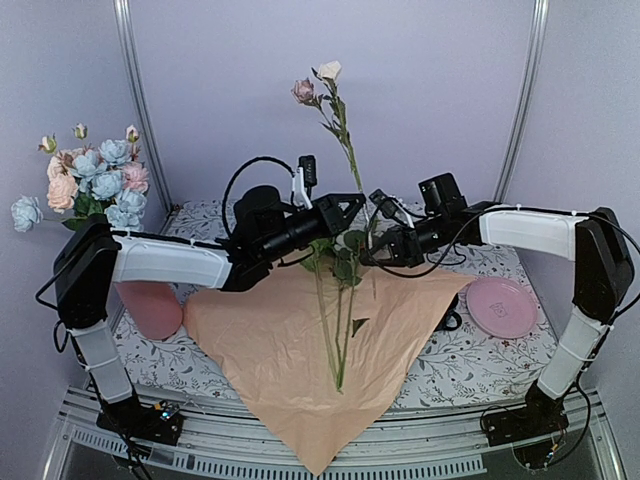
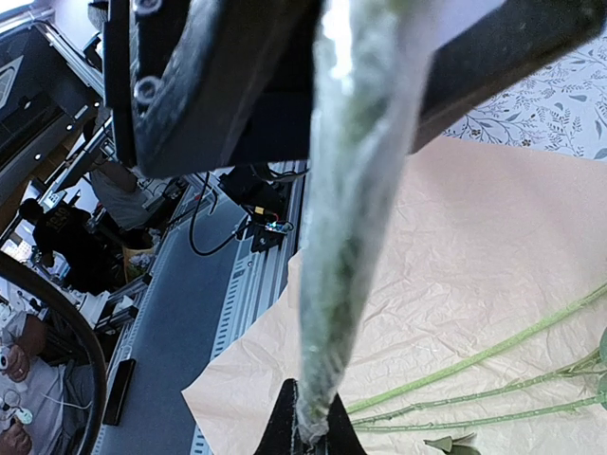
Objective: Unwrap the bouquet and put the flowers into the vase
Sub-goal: Pass from the left arm to the right
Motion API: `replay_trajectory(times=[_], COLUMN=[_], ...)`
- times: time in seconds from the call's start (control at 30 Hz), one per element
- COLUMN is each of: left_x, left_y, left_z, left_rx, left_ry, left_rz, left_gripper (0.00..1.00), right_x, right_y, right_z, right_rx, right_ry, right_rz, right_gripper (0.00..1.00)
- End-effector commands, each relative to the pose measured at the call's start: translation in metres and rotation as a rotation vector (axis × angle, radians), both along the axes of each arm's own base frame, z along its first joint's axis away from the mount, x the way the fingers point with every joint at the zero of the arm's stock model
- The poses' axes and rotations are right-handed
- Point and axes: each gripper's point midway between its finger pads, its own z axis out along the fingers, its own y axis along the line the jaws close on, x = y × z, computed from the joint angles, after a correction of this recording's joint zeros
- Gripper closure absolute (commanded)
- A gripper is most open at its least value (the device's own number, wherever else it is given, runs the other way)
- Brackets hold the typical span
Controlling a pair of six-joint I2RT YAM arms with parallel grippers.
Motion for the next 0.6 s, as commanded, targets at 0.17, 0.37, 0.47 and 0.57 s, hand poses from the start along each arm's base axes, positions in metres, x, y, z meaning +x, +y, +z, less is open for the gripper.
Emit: replay_trajectory(times=[0.17,0.37,0.47,0.57], left_x=[0.016,0.021,0.023,0.026], left_y=[0.025,0.034,0.039,0.044], left_z=[0.042,0.052,0.055,0.058], left_rx=[-0.053,-0.067,-0.074,-0.079], left_ry=[-0.076,-0.093,-0.098,-0.1], left_rz=[0.036,0.048,0.06,0.069], left_gripper=[0.63,0.63,0.64,0.65], right_x=[-0.013,-0.014,-0.014,-0.016], right_y=[0.007,0.009,0.01,0.011], right_z=[-0.03,-0.036,-0.04,-0.044], right_rx=[-0.072,-0.088,-0.104,-0.12], right_ry=[-0.048,-0.051,-0.058,-0.069], right_rz=[0.033,0.033,0.03,0.035], right_gripper=[1.0,1.0,1.0,1.0])
